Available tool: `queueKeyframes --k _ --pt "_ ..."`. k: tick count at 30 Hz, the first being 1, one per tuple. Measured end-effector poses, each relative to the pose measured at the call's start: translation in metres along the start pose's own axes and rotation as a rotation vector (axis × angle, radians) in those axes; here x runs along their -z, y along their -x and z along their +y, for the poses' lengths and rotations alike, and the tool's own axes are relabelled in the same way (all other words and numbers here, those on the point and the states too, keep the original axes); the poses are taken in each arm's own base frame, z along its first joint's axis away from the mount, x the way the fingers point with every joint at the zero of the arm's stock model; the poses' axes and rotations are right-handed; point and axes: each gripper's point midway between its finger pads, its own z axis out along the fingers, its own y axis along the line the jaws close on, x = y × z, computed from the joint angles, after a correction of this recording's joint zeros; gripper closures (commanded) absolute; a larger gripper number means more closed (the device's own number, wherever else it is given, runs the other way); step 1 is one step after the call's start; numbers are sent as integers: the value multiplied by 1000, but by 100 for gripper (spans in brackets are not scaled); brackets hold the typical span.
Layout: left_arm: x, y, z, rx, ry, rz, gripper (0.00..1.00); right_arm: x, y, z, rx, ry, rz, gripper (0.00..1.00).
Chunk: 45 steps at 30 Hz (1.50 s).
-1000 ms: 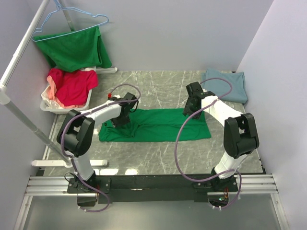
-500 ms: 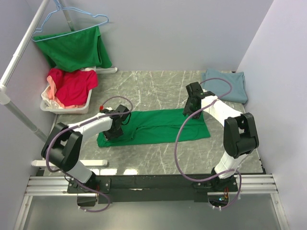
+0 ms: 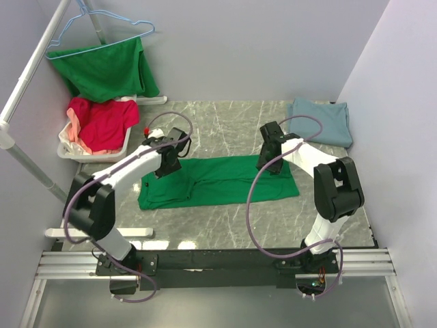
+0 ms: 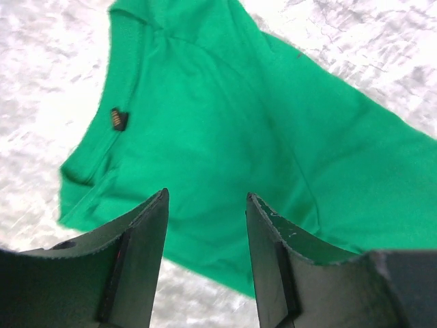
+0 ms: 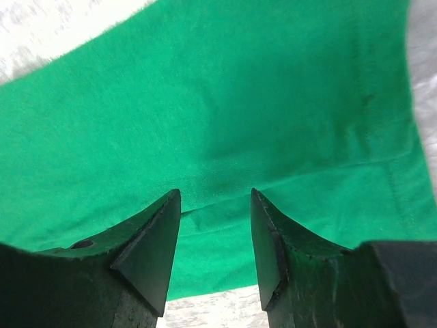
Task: Fold and stack the t-shirts
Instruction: Fold the tshirt
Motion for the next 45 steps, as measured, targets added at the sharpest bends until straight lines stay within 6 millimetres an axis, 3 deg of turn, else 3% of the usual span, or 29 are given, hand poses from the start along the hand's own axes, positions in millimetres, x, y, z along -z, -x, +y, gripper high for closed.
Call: queueKeyframes --k 4,9,12,35,39,45 --pt "-28 -15 -2 -25 48 45 46 -9 -11 -1 21 -2 31 47" --pt "-64 -46 16 -54 137 136 45 -15 -21 -4 31 -7 52 46" --pt "-69 -42 16 -30 133 138 45 -22 -22 -5 34 -17 61 46" --pt "-82 -21 23 56 147 150 46 -31 -10 -5 33 -80 84 47" --pt "-79 -17 22 46 123 148 45 -30 -8 -5 32 -70 75 46" --pt "-59 4 15 62 55 97 43 -16 2 -4 28 -22 27 43"
